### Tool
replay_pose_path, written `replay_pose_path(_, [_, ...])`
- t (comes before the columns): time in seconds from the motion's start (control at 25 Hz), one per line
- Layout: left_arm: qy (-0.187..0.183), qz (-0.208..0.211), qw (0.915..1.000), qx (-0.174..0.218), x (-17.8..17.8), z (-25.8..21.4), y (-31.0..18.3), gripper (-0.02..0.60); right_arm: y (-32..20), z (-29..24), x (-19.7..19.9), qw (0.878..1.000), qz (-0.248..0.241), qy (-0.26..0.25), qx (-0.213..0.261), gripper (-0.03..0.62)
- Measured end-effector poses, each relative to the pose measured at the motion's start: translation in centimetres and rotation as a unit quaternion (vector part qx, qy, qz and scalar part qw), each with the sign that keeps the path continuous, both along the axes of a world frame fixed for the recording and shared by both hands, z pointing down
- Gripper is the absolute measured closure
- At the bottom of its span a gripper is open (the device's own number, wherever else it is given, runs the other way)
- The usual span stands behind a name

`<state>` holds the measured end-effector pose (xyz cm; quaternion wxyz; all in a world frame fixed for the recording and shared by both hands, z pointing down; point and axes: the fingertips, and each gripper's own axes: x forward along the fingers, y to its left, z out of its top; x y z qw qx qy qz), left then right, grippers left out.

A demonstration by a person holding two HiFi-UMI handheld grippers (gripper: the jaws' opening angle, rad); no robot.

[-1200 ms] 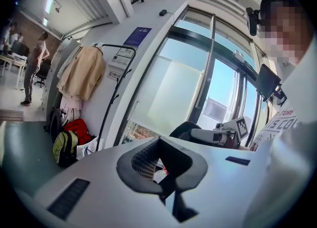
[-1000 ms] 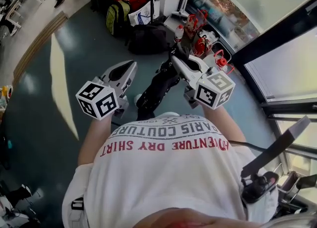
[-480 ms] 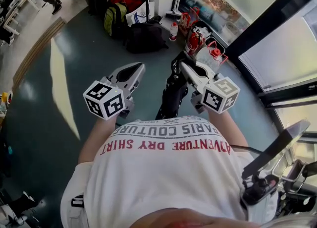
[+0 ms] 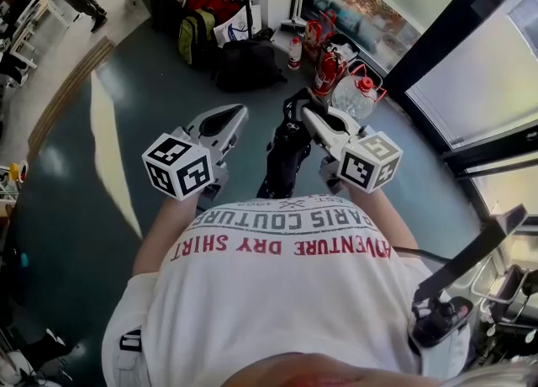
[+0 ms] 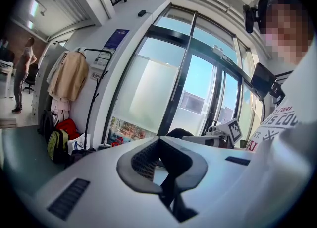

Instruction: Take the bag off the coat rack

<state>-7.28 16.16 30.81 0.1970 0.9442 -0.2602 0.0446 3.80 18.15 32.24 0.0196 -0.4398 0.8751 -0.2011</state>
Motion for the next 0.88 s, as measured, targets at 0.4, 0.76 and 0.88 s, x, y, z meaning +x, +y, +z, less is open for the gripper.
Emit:
replay_pose_path(0.4, [0.004, -0.021, 0.9998, 0.006, -0.7, -0.2, 0.9, 0.578, -0.3, -0.4, -0.9, 1.0, -0.017, 0.002, 0.009, 0.583])
replay_pose_path(0.76, [0.004, -0.028, 0.9996, 0.003, -0.2, 0.1, 1.6, 0.578, -0.1, 0.1, -0.3, 1.0, -0.021, 0.02, 0.009, 0.585])
replay_pose_path(0.88, [0.001, -0.029, 0.9996, 0.002, 0.8, -0.2, 1.7, 0.578, -0.1, -0.2, 0.5, 0.999, -0.026, 0.022, 0.009, 0.585])
